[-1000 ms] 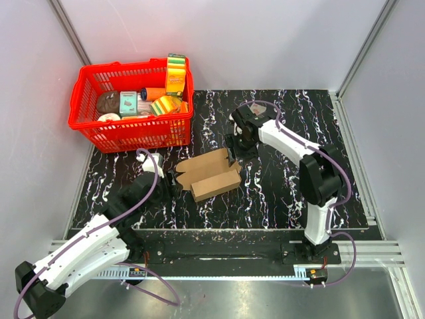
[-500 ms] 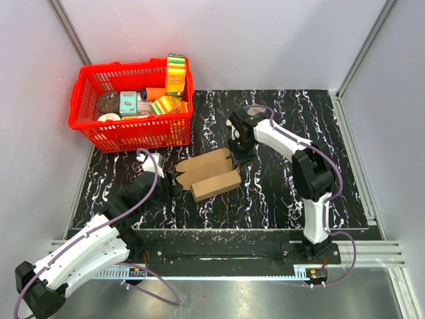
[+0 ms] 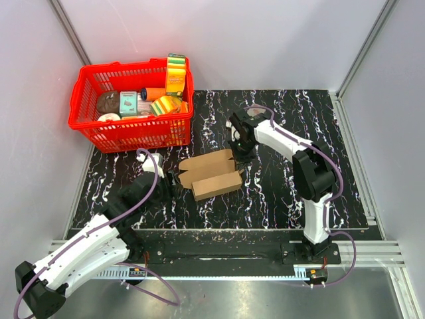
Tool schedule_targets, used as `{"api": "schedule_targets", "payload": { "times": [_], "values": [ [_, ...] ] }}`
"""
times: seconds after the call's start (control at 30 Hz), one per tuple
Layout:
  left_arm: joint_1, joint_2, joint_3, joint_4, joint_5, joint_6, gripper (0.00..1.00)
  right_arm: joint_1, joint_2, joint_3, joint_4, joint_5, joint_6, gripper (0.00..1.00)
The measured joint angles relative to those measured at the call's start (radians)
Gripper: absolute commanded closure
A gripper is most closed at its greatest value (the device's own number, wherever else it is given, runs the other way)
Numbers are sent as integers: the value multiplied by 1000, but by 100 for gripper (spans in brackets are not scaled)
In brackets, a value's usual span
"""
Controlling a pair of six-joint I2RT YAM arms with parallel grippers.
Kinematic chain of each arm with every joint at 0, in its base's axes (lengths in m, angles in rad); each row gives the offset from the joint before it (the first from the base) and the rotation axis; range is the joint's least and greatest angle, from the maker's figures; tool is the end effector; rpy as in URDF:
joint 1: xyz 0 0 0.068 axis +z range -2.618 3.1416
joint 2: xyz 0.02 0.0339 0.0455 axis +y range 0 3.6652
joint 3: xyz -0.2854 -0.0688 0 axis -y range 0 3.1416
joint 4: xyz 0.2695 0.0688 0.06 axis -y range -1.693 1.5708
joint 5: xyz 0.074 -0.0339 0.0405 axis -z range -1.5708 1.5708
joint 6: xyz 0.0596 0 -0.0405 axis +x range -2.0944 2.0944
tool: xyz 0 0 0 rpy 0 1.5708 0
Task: Fold the paper box
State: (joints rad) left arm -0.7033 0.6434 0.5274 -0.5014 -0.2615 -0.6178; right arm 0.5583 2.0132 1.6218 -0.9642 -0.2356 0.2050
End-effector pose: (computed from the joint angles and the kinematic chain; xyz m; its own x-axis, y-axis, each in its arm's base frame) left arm 0.1424 -0.1005 0.2370 -0.6287 -0.2005 -0.7514 0.1224 0.9286 -0.3503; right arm 0.3678 0.2461 0.1952 -0.9247 -0.3442 -0.1626 -0.3770 0.8870 0.2667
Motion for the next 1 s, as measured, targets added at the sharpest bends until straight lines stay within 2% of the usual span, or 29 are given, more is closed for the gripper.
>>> {"api": "schedule_targets", "payload": {
  "times": [0.27,0.63,0.73,0.77,0.8,0.9,1.0],
  "values": [
    [0,0,0,0,0,0,36,0,-125,-167,89,5,10,100],
    [0,1,0,0,-1,0,36,3,-568,-565,426,77,71,100],
    [0,6,0,0,-1,0,37,4,-605,-582,467,97,83,77],
    [0,8,0,0,-1,0,36,4,-605,-582,479,107,89,61],
    [0,10,0,0,-1,0,36,5,-604,-582,484,121,96,54],
    [0,11,0,1,-1,0,37,5,-587,-545,457,148,115,40],
    [0,11,0,0,-1,0,36,5,-524,-424,385,154,132,38]
  ]
}}
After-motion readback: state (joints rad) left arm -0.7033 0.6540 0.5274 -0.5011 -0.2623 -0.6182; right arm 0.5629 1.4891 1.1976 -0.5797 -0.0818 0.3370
